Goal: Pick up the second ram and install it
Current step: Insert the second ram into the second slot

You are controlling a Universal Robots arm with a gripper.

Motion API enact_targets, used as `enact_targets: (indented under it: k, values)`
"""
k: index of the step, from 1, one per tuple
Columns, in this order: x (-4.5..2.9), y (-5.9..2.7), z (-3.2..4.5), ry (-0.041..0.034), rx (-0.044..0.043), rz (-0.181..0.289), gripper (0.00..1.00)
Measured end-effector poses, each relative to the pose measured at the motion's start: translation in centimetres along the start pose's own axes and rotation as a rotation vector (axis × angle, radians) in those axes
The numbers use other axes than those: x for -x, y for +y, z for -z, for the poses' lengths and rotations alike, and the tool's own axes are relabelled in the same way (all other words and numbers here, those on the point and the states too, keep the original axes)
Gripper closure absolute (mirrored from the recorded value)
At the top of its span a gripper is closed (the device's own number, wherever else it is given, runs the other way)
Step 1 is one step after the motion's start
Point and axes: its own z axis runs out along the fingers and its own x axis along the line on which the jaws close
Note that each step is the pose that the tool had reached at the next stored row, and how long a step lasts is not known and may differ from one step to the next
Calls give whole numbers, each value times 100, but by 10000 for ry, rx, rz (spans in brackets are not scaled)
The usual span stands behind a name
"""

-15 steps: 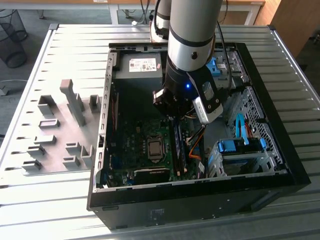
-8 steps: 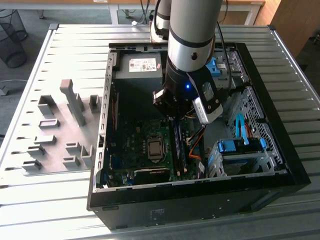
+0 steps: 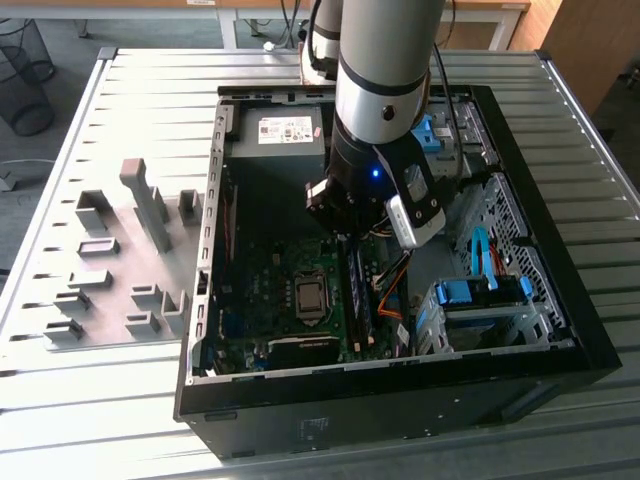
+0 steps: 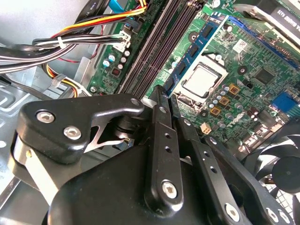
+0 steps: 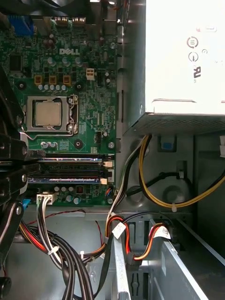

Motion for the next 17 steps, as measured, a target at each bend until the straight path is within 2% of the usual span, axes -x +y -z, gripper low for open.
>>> enact_targets:
  k: [2,13,17]
  values:
    - [0,0,-4,-1,2,-1,86]
    - [55,-7,-198,-1,3,-6,86]
    - [56,-10,-272,-10,4,-288,86]
